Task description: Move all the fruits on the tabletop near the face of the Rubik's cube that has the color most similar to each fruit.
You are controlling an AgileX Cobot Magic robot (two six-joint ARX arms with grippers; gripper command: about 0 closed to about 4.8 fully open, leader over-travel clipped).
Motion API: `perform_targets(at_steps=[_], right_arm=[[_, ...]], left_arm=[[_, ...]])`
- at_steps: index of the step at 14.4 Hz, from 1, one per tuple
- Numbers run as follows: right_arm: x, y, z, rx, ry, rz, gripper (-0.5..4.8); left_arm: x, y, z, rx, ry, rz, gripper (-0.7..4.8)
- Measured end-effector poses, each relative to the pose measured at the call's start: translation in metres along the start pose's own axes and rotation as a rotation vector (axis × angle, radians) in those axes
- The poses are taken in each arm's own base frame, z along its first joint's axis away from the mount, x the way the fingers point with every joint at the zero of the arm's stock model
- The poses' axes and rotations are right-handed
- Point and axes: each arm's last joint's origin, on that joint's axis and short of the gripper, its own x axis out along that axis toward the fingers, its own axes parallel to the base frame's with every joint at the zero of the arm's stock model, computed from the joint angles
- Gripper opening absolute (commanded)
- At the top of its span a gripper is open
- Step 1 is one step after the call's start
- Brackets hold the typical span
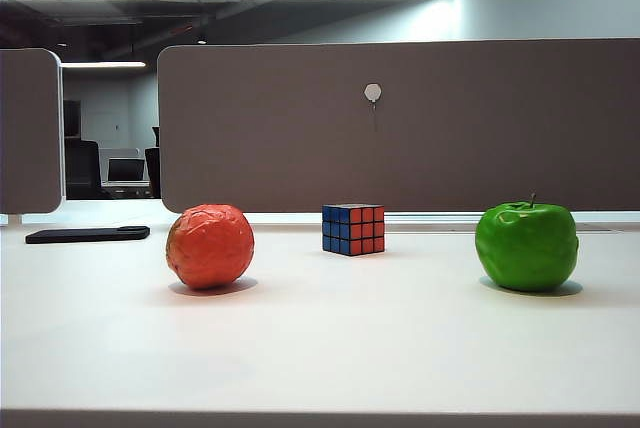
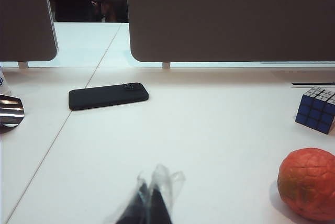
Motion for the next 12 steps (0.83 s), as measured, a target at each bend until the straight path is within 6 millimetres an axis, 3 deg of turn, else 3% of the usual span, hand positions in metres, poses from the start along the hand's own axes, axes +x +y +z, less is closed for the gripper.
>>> perform_targets(at_steps=[8,10,12], right_arm=[[0.000,0.000,-0.002,-0.001,0.026,0.001,0.00],[0.000,0.000,-0.001,0.000,0.006,0.000,0.00],[-0.003,0.000,0.021,0.001,-0.056,0.023,0.00]], left_arm=[[0.000,0.000,-0.003,-0.003,0.030,0.000,-0.05],[0.000,-0.005,-0.002,-0.063,0.026,-0.159,-0.05],[-0.002,-0.009,0.006,-0.061,-0.012,-0.308,-0.05]])
